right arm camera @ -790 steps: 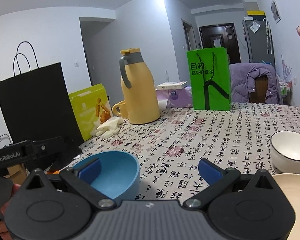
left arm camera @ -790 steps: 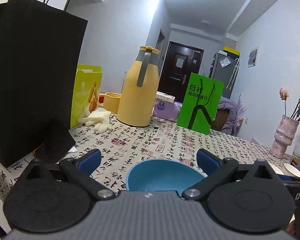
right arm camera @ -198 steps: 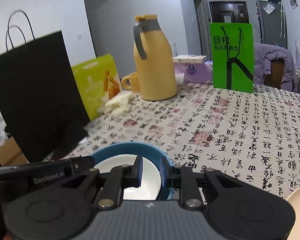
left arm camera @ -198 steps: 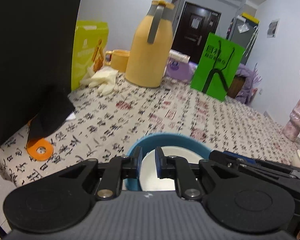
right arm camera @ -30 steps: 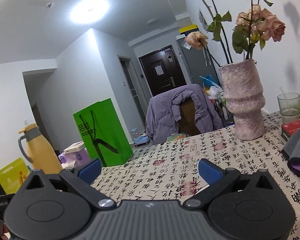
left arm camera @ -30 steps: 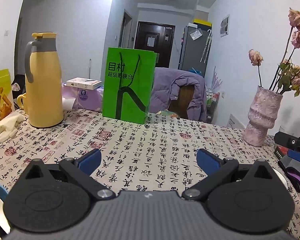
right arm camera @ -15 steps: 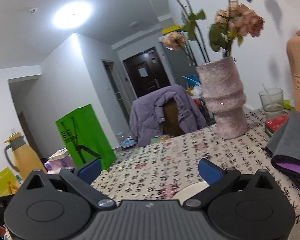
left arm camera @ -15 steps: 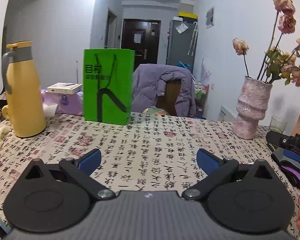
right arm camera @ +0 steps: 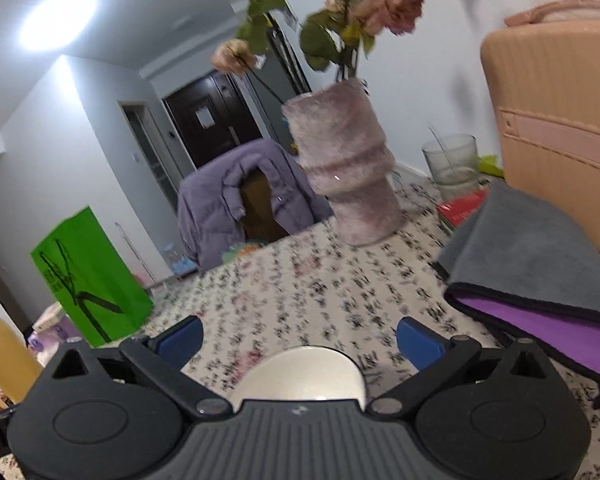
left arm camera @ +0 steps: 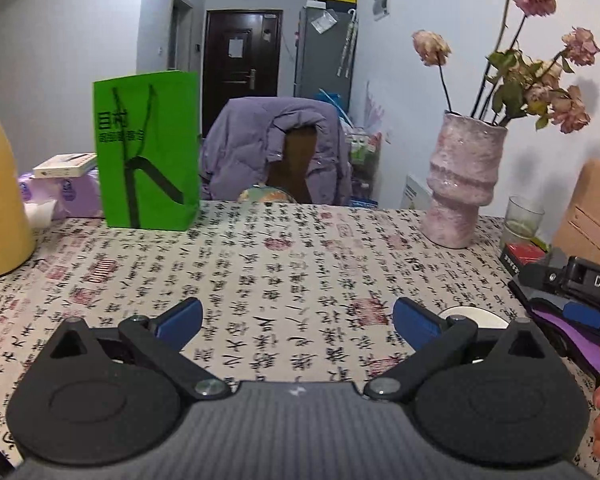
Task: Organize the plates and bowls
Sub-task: 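Move both open grippers toward the white bowl beside the pink vase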
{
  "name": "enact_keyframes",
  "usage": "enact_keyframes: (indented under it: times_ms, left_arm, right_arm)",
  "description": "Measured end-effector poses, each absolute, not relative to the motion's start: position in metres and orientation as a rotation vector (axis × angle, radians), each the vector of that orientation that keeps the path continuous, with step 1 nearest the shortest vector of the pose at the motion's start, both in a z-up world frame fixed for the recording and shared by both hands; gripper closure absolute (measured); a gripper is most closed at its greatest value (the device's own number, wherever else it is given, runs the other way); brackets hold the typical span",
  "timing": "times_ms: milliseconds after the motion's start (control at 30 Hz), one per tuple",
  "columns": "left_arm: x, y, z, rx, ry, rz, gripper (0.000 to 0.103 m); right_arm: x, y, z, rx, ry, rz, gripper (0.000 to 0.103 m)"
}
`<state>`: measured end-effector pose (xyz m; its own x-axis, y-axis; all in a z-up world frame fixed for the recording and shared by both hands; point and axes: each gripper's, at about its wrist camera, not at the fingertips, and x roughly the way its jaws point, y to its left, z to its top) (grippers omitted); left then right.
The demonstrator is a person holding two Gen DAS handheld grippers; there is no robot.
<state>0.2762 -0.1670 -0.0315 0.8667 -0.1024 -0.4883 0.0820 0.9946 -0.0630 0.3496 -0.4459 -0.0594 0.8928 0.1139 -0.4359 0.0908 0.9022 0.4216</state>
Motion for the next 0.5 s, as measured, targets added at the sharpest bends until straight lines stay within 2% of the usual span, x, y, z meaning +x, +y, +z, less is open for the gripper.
enact_keyframes:
  times_ms: [500]
  left_arm:
    - [0.306,-0.21,-0.041,-0.039,0.592,-0.108,0.0]
  right_arm:
    - [0.363,-0.465,-0.074,0.411,0.64,-0.075,0.0]
